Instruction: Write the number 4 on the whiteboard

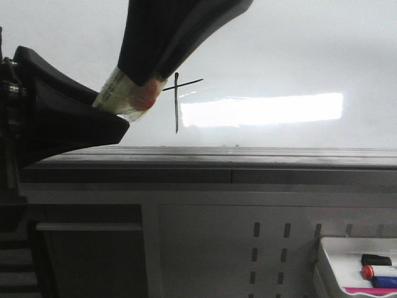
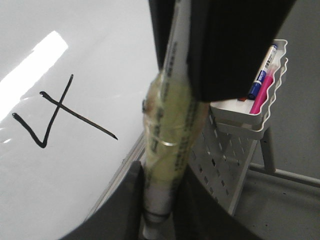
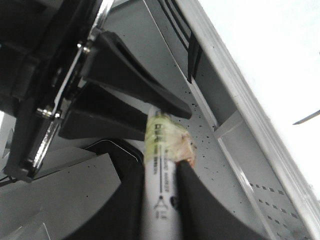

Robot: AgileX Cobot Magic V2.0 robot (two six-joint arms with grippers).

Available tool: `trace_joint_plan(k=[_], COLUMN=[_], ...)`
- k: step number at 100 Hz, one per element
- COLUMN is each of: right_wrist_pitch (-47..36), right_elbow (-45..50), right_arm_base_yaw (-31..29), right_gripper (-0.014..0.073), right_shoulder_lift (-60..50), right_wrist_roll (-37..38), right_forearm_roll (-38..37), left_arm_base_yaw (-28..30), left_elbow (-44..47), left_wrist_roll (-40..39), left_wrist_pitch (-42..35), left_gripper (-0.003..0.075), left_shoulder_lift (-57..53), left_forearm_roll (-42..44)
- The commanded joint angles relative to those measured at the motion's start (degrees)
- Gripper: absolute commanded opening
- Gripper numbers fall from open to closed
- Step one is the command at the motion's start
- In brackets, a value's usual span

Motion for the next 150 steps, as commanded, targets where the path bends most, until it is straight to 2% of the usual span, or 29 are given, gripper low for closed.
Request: trace_joint_plan(k=[1,14,19,24,33,39,43,55,62,81,118,125,142,150], right_wrist_pitch=[-0.7,-1.5,-1.8,-2.6,-5.0,-6.5,-6.6,-6.6,-6.5,-4.6,-3.2,-3.2,-3.1,-2.8], right_elbow=[-1.7,-1.7,-1.7,-1.7,-2.0,-2.5,-2.9,-4.4,-4.4,-4.4,-4.4,-4.4,-4.4,-4.4], right_arm_base_yaw=[0.0,0.0,0.0,0.0,0.0,-0.5,-0.8,-3.1,-4.3,-5.8,-5.8,-5.8,-5.8,-5.8], right_gripper=[-0.0064,-0.006,-0.0018,0.0076,0.035,0.0521,0.0554,0.0504,0.0464,0.0436,0.0436,0.0436,0.0436,0.0435], right_shoulder_lift=[-2.2,-2.2,-2.2,-2.2,-2.2,-2.5,-2.7,-4.4,-5.9,-8.2,-8.4,-8.4,-8.4,-8.4], right_wrist_roll=[-0.4,-0.4,-0.5,-0.5,-0.6,-0.6,-0.6,-0.3,-0.1,0.0,0.0,0.0,0.1,0.1], right_forearm_roll=[0.7,2.3,2.6,2.6,1.1,-1.0,-1.9,-2.3,-2.3,-2.3,-2.0,-2.0,-2.0,-2.0], left_arm_base_yaw=[-0.3,-0.3,-0.3,-0.3,-0.3,-0.3,-0.1,1.8,3.5,9.3,10.7,10.7,10.7,10.7], left_elbow=[-1.8,-1.8,-1.8,-1.8,-1.8,-1.8,-1.8,-2.2,-3.3,-11.3,-18.3,-18.7,-19.0,-19.0], left_wrist_roll=[-1.2,-1.2,-1.2,-1.2,-1.3,-1.3,-1.3,-1.3,-1.3,-1.3,-1.3,-1.3,-1.3,-1.3], left_wrist_pitch=[-4.4,-4.4,-4.4,-4.4,-4.4,-4.4,-4.4,-3.8,-0.9,17.8,19.9,19.6,19.2,19.2], left_gripper=[-0.002,-0.002,-0.002,-0.002,-0.002,-0.002,-0.002,-0.002,-0.002,-0.002,-0.0013,0.0044,0.0316,0.0353], left_shoulder_lift=[-0.7,-0.7,-0.7,-0.7,-0.7,-0.7,-0.7,-0.7,-0.7,3.2,9.8,10.1,10.1,10.1], left_forearm_roll=[-2.3,-2.3,-2.3,-2.3,-2.9,-7.9,-11.5,-33.9,-43.3,-50.2,-51.6,-51.6,-52.5,-53.2])
